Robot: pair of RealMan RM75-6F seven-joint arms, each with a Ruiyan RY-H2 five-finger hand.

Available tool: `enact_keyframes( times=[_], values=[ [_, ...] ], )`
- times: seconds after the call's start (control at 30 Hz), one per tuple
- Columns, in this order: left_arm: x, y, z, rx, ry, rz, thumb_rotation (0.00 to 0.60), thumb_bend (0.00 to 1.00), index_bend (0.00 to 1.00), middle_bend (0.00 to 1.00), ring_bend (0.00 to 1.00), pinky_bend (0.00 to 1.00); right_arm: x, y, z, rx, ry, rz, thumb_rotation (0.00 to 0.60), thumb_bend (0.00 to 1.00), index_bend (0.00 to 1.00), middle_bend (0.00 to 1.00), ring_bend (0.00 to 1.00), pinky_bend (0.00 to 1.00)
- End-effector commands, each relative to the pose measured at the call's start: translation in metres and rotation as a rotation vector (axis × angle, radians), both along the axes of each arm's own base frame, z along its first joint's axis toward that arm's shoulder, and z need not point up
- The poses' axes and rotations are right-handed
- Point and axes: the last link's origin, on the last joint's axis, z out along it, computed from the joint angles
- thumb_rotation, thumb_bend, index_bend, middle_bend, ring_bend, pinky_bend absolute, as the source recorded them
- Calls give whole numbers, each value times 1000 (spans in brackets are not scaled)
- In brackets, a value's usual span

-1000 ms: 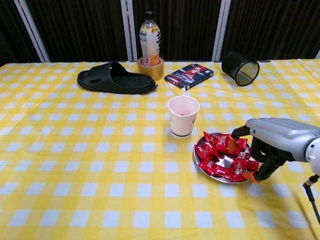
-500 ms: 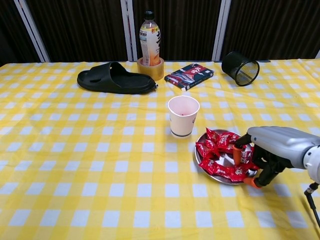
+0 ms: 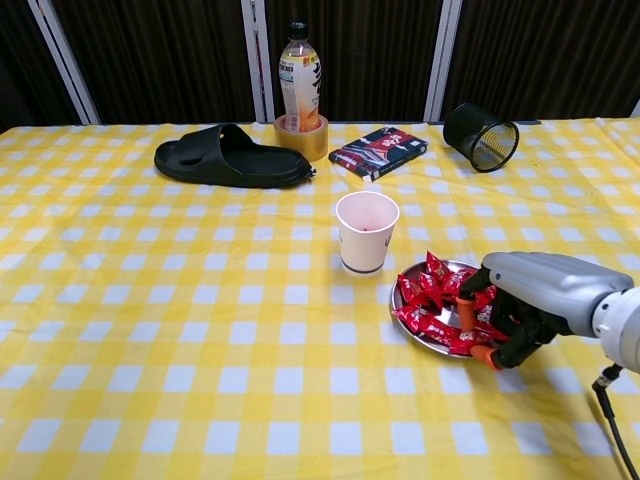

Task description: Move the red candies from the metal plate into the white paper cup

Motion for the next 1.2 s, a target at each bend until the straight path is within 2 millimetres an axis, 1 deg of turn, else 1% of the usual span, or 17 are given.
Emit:
enact_keyframes(
  times=[0.03,0.23,0.4,0.53,0.63,0.73,1.0,1.2],
  values=[
    [0,0,0,0,-1,1,600,37,0,0,0,0,2,-1,1,-7,-4,4,600,469,577,929,915,871],
    [0,0,0,-1,-4,3,600,37,0,0,0,0,8,-9,11,-40,-27,6,600,469,580,929,915,871],
    [0,0,1,0,-6,6,600,37,0,0,0,0,15,-21,26,-75,-57,-3,600,470,581,929,915,871],
    [-1,1,0,-1,-7,10,600,38,0,0,0,0,26,-37,41,-118,-82,8,600,469,580,929,915,871],
    [-1,1,0,-2,-7,11,600,38,0,0,0,0,34,-46,48,-138,-100,17,600,470,581,929,915,871],
    [-1,1,0,-4,-3,13,600,38,0,0,0,0,47,-57,54,-154,-127,30,600,470,580,929,915,871],
    [-3,3,0,-9,-2,28,600,37,0,0,0,0,74,-83,50,-165,-155,52,600,470,580,929,916,871],
    [-3,3,0,-17,-9,42,600,38,0,0,0,0,86,-93,38,-147,-156,62,600,469,581,929,915,871]
  ],
)
